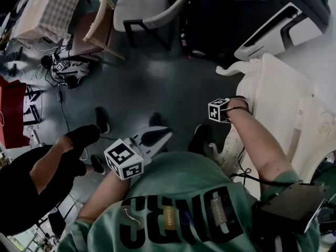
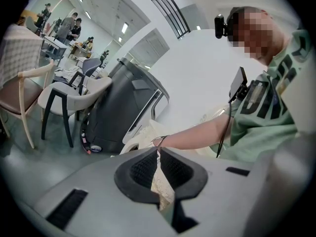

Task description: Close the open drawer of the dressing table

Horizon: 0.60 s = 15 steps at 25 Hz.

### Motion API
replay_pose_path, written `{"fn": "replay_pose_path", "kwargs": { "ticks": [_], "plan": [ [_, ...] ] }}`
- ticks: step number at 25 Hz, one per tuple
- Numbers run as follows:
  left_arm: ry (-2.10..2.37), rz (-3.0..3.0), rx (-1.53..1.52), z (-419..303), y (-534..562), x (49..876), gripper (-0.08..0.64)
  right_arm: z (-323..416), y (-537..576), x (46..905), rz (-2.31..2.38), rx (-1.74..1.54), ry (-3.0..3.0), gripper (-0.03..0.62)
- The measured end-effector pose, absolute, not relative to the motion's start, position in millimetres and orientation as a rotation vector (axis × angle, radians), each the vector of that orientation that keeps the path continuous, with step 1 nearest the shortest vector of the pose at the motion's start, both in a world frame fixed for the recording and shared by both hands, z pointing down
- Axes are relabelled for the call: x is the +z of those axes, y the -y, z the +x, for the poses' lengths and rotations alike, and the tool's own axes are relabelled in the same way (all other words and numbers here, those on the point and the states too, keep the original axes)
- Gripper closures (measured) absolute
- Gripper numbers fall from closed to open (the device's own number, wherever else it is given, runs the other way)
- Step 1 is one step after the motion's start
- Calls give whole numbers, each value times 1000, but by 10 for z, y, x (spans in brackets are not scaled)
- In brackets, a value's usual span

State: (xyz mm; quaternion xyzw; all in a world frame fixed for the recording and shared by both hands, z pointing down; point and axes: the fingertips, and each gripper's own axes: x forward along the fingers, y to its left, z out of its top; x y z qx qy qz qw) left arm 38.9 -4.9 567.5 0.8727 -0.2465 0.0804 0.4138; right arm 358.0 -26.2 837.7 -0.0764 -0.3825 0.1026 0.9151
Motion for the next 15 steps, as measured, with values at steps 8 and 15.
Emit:
{"fn": "replay_pose_path", "kwargs": {
  "ticks": [8,15],
  "plan": [
    [613,2194,205,423,46,5687,532,3716,239,8384,-155,216,758,581],
    [616,2195,210,435,54,5679,545,3817,234,8385,-149,227,744,581]
  ]
}}
